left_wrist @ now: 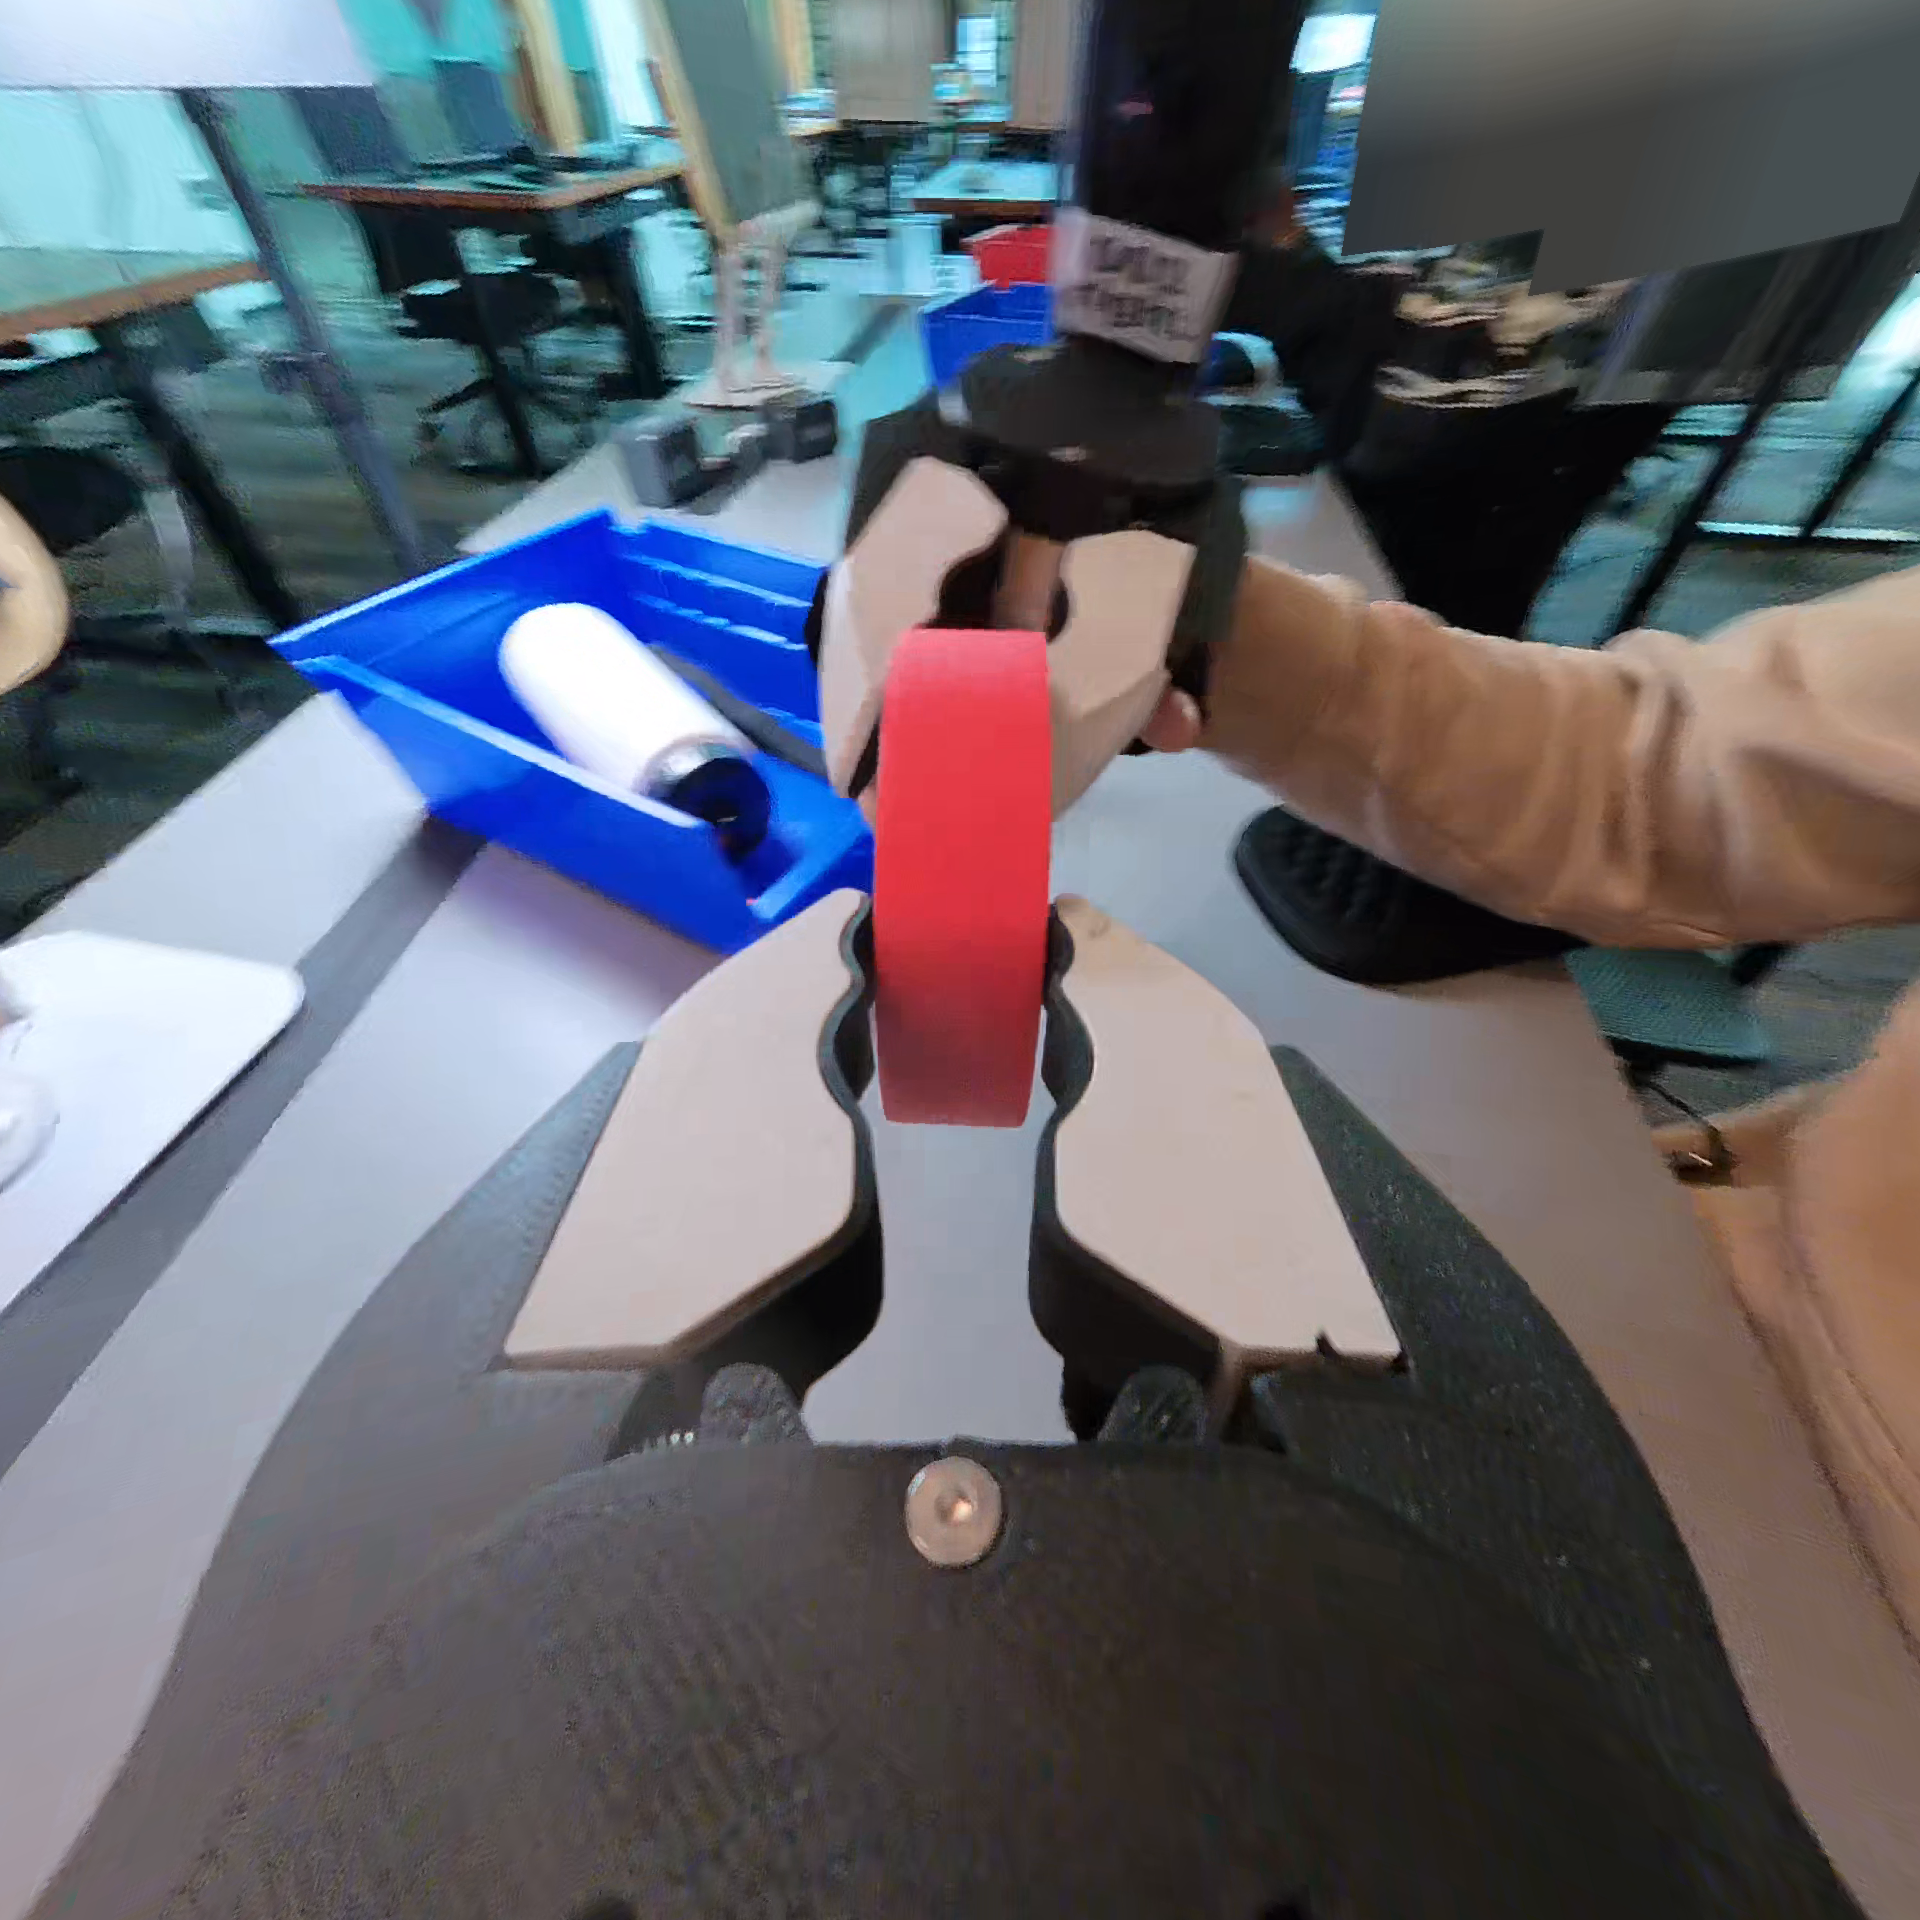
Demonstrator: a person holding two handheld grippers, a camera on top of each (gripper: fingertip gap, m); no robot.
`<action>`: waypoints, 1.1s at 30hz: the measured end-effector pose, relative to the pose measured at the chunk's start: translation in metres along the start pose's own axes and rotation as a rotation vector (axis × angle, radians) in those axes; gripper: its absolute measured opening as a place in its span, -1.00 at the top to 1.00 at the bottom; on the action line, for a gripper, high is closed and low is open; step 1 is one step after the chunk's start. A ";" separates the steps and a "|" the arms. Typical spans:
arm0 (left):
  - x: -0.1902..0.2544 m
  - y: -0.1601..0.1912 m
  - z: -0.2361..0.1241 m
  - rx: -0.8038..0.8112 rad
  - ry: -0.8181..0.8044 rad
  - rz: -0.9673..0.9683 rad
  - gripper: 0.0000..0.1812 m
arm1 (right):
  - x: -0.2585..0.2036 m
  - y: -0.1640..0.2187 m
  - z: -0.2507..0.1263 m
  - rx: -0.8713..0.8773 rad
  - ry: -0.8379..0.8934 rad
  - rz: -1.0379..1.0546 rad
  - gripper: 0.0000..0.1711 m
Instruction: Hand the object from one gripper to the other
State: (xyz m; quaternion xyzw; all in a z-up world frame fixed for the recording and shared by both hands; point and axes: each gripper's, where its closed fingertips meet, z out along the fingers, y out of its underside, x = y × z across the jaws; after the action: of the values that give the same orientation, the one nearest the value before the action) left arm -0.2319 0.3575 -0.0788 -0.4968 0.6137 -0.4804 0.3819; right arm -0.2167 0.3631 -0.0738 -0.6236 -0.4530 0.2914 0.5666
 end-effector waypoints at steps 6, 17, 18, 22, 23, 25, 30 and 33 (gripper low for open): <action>-0.068 0.000 -0.020 0.100 -0.325 -0.260 0.68 | 0.064 -0.003 -0.019 -0.078 0.457 -0.076 0.17; -0.084 0.008 -0.015 0.144 -0.488 -0.345 0.67 | 0.064 0.034 0.049 -0.242 0.718 -0.053 -0.44; -0.084 0.008 -0.015 0.144 -0.484 -0.355 0.68 | 0.063 0.035 0.050 -0.250 0.723 -0.049 -0.45; -0.080 -0.001 -0.014 0.215 -0.435 -0.425 0.68 | 0.050 0.039 0.061 -0.270 0.633 0.027 -0.46; -0.077 -0.002 -0.013 0.212 -0.427 -0.424 0.68 | 0.051 0.038 0.062 -0.266 0.653 0.029 -0.46; -0.071 -0.006 -0.010 0.222 -0.396 -0.463 0.68 | 0.057 0.040 0.058 -0.280 0.716 0.006 -0.45; -0.062 -0.005 -0.005 0.156 -0.323 -0.436 0.66 | 0.059 0.052 0.056 -0.312 0.654 -0.009 -0.40; -0.064 -0.019 -0.023 0.199 -0.317 -0.348 0.42 | 0.064 0.047 0.046 -0.260 0.571 0.051 -0.38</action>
State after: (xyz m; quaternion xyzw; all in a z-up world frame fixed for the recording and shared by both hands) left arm -0.2352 0.4238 -0.0553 -0.6241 0.4012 -0.5128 0.4319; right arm -0.2193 0.4428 -0.1186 -0.7587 -0.2931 0.0582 0.5789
